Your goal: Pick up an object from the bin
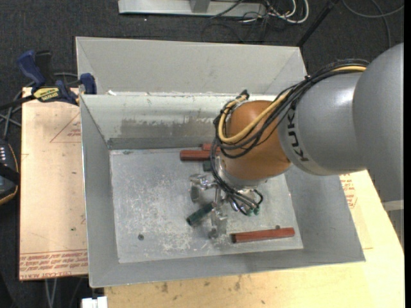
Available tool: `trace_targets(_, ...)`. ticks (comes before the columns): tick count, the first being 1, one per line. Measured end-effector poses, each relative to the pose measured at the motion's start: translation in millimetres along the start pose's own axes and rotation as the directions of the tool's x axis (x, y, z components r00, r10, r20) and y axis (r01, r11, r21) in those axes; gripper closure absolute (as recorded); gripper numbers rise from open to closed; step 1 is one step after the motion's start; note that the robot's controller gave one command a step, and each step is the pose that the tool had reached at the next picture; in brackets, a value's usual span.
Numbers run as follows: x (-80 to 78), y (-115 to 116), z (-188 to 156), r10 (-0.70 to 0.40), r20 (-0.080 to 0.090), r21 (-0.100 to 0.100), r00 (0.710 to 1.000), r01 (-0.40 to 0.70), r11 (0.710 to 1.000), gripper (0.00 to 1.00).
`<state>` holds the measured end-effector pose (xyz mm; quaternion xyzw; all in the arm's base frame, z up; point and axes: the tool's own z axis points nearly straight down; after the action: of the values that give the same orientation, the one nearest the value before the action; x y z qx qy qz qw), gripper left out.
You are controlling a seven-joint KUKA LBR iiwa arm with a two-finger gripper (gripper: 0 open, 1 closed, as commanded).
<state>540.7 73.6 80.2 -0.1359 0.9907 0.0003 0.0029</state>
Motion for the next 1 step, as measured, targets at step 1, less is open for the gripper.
trace_targets(1,-4.3,-0.3,20.8,-0.001,-0.002,-0.002,1.0,0.001,1.0,1.0)
